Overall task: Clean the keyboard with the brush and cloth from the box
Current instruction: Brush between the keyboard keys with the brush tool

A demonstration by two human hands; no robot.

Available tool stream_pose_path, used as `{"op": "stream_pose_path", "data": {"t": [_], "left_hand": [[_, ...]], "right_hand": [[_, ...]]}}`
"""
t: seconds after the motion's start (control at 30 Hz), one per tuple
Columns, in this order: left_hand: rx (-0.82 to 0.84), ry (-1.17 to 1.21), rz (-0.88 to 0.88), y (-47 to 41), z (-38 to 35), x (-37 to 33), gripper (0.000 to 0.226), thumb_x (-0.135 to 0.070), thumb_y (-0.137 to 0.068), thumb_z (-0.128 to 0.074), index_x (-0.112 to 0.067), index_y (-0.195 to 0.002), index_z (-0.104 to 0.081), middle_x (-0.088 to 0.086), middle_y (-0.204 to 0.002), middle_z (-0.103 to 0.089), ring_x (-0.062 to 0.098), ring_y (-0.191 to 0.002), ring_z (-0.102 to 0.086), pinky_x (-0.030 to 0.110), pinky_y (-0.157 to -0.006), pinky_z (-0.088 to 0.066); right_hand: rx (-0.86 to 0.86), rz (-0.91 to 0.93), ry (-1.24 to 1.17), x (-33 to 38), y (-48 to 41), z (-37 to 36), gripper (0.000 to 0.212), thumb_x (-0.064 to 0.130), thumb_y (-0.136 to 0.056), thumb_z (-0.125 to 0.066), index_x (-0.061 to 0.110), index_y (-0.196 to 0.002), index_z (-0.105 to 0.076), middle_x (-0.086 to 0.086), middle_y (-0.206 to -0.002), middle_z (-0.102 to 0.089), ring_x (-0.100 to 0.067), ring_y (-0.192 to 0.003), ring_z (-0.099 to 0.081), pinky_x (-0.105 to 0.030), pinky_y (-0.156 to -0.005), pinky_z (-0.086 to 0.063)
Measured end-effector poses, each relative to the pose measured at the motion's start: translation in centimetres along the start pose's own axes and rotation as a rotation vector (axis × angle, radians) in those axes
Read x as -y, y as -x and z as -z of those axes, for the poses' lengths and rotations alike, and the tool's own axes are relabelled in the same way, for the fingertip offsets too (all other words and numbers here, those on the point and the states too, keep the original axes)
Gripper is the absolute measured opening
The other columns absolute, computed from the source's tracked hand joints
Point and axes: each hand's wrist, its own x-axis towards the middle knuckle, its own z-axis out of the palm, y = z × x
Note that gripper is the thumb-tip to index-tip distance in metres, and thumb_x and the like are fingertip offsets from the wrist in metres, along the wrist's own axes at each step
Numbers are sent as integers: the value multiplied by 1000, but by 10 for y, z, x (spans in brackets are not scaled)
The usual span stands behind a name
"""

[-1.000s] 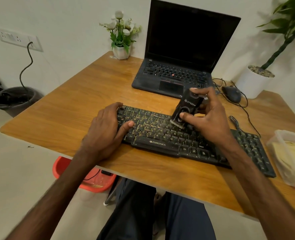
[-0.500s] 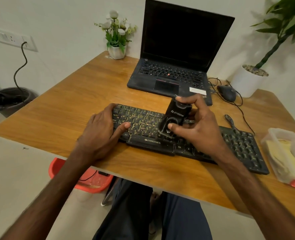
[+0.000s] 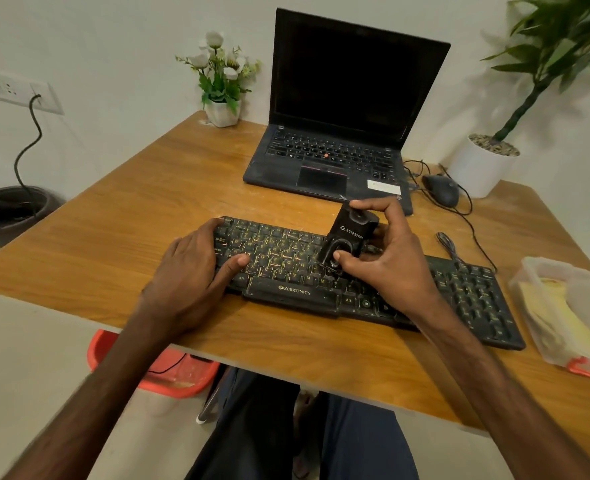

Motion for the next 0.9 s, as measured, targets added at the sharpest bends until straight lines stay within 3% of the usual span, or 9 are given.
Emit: {"op": "stream_pose_path", "data": {"t": [0.17,0.3,0.47,0.63,0.9], "left_hand": [[2,-15,0,-1,1,0,91,-77,-90,-20,-9,-150,-27,16,-140,-52,28,-128,-48,47,-111,-35],[4,-8,1,-1,0,1,92,-77,-89,-20,-9,-150,-27,15,-140,-52,28,-127,-48,49,-110,-36],[-10,-9,1,0,0,1,92,-78,-89,-20,-9,-149,-29,16,-137,-54,28,-126,-49,48,-109,-37],[-10,-3,-2,0,0,0,91,-78,-90,-19,-9,-149,-29,15,-137,-54,28,-126,-49,49,-109,-37],[-15,2,-13,1,1,-1,87,-74,-92,-21,-9,-148,-30,14,-135,-55,27,-123,-50,48,-108,-37]], "right_hand": [[-9,-29,-31,1,-3,1,68,10,-76,-82,34,-127,-42,-1,-110,-65,-17,-90,-72,-39,-65,-62],[-61,-93,-237,2,-5,5,60,7,-84,-74,30,-129,-41,-3,-109,-66,-21,-92,-72,-31,-66,-58],[-43,-238,-453,0,-9,8,56,8,-91,-65,39,-133,-47,-14,-121,-60,-30,-100,-70,-49,-74,-61],[-24,-413,-703,0,-13,11,41,9,-94,-58,32,-128,-58,-15,-126,-60,-35,-102,-69,-43,-70,-60],[-129,-426,-699,0,-13,12,54,-2,-84,-67,25,-130,-56,-13,-115,-65,-27,-92,-73,-44,-65,-62]]}}
